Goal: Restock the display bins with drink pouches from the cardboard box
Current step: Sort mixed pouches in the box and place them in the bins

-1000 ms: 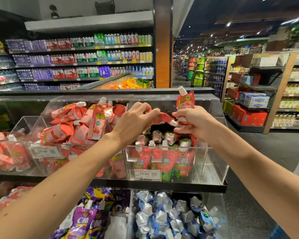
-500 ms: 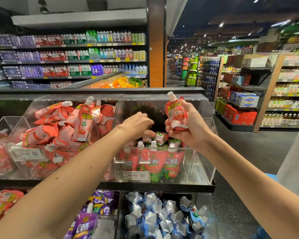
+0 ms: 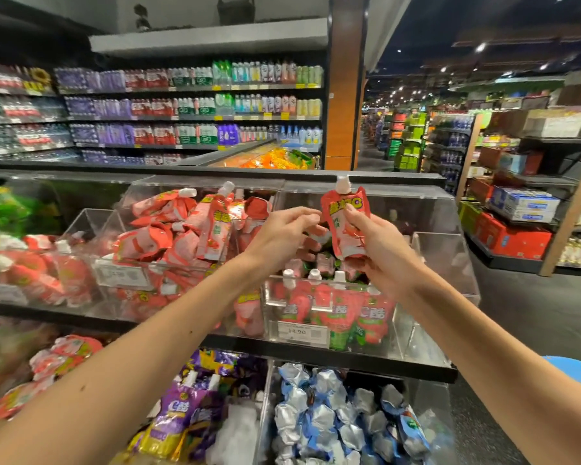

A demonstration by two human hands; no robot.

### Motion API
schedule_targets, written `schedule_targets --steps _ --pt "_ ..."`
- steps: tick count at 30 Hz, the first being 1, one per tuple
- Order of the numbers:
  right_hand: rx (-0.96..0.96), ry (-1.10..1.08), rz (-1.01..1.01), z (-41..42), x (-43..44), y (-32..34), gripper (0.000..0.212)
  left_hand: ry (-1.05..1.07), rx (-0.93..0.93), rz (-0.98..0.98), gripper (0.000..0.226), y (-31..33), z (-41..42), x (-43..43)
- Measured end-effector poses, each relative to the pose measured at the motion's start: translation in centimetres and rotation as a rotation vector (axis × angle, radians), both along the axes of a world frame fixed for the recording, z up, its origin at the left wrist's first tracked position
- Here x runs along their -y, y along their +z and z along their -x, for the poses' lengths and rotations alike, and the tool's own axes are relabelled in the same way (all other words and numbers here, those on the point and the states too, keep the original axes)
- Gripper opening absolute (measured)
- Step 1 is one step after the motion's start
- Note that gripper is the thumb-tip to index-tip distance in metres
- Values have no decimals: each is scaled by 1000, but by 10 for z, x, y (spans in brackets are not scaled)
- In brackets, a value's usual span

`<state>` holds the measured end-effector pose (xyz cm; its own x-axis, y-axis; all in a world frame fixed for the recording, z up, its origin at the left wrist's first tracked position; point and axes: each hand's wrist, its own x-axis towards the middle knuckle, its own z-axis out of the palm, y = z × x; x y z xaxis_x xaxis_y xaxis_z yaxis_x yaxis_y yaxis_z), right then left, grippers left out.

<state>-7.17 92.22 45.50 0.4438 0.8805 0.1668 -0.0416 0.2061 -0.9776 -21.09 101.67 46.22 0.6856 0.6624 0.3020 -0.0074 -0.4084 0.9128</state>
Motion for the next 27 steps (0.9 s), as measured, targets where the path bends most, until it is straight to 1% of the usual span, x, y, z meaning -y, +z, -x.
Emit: schedule_targets --steps 1,2,4,5,7,9,11,13,14,16,18,19,23,25,27 --pt "31 -2 -4 9 -3 0 32 -43 31 73 17 1 12 6" --pt "56 7 -10 19 -6 1 34 -61 38 94 20 1 23 10" --pt "80 53 -33 40 -10 2 34 -47 40 64 41 -3 45 15" --pt "87 82 -48 50 -12 1 33 -27 63 47 47 -4 54 18" --pt "107 122 -61 69 -16 -3 31 19 124 47 48 -9 74 17" --pt "106 116 -55 89 -22 -8 31 49 148 63 50 -14 94 12" --pt "110 89 -41 108 -28 -14 39 34 156 72 50 -23 114 2" --pt "135 57 -6 125 -34 -21 44 14 142 69 46 -32 133 -6" --pt "140 45 2 133 -36 -26 40 4 127 60 44 -38 143 -11" --pt "144 44 13 150 -37 -39 35 -8 100 73 48 -53 166 -17" --pt "170 88 29 172 -38 -51 39 8 83 96 50 -66 191 -17" --pt "170 117 31 184 -40 -57 39 38 91 118 48 -72 204 -15" --pt "127 217 22 239 -61 -74 29 284 163 230 38 -84 261 -15" --pt "140 299 -2 268 -72 -81 30 382 206 293 36 -86 287 -15" --pt "190 350 -30 295 -82 -88 35 463 250 345 38 -90 312 -9"
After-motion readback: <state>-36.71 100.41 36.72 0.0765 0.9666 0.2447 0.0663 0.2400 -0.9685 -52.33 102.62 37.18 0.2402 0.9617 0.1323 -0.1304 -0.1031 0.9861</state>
